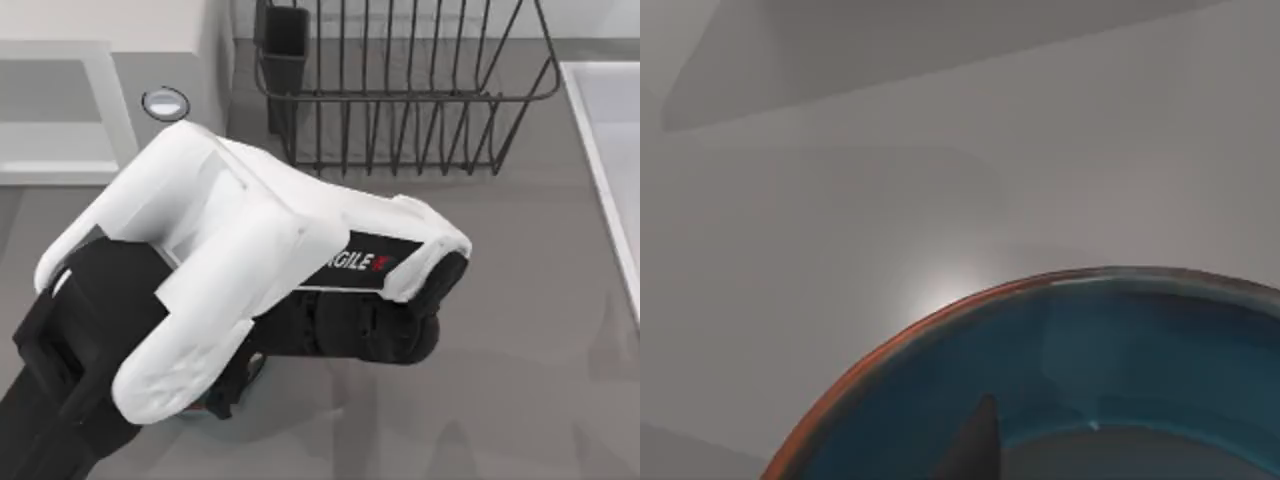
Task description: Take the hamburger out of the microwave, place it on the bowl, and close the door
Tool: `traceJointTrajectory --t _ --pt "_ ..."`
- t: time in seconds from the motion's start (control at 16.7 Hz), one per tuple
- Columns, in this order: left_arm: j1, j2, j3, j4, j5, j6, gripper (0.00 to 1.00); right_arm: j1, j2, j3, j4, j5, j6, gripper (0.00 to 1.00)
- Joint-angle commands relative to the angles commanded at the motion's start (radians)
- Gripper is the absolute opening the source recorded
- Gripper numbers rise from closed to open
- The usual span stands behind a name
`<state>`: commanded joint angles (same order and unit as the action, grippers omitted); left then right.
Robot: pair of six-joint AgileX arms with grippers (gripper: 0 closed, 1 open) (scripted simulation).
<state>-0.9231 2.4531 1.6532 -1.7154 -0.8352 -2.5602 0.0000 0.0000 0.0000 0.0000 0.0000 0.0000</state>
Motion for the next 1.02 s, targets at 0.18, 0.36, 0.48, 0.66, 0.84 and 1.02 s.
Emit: traceJointTrajectory --t 0.18,0.36,0.48,0.66,0.84,1.02 --pt "-0.012 0.014 0.005 -0.028 -0.011 -0.028 0.0 0.0 0.0 0.0 0.0 0.0 0.0 1.0" --pt "-0.012 0.014 0.005 -0.028 -0.011 -0.028 0.0 0.0 0.0 0.0 0.0 0.0 0.0 1.0" --pt "-0.004 0.009 0.001 -0.024 -0.011 -0.025 0.0 0.0 0.0 0.0 0.0 0.0 0.0 1.0" --pt "0.015 0.003 -0.037 0.024 -0.027 -0.005 0.0 0.0 0.0 0.0 0.0 0.0 0.0 1.0" --pt "0.044 -0.005 -0.096 0.099 -0.054 0.024 0.0 0.0 0.0 0.0 0.0 0.0 0.0 1.0" --pt "0.066 -0.007 -0.14 0.155 -0.075 0.044 0.0 0.0 0.0 0.0 0.0 0.0 0.0 1.0"
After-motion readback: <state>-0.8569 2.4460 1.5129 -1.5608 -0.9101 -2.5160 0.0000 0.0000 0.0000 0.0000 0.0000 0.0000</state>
